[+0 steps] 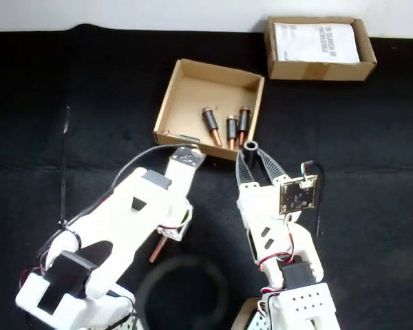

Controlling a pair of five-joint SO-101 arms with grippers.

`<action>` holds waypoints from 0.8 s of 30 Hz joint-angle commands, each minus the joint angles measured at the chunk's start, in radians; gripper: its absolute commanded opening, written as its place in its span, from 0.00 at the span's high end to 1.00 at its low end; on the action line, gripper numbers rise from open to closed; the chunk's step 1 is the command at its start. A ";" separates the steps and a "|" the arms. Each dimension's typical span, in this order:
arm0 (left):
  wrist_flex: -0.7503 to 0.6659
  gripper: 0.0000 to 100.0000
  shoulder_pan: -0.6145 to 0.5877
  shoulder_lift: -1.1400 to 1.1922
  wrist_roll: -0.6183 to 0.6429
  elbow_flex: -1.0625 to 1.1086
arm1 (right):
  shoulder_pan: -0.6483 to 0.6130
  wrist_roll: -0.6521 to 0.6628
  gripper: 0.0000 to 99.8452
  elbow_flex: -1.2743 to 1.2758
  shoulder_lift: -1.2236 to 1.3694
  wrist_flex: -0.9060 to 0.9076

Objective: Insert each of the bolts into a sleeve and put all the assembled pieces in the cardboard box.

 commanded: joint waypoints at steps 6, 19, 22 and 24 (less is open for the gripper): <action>-0.017 0.99 -0.002 0.001 -0.006 -0.088 | 0.012 -0.011 0.99 0.045 -0.028 0.004; 0.414 0.99 0.085 -0.185 0.002 -0.406 | 0.010 -0.009 0.99 0.045 -0.028 0.005; 0.416 0.99 0.119 -0.272 0.003 -0.412 | 0.010 -0.009 0.99 0.047 -0.028 0.005; 0.405 0.99 0.142 -0.329 0.003 -0.412 | 0.010 -0.009 0.99 0.047 -0.028 0.005</action>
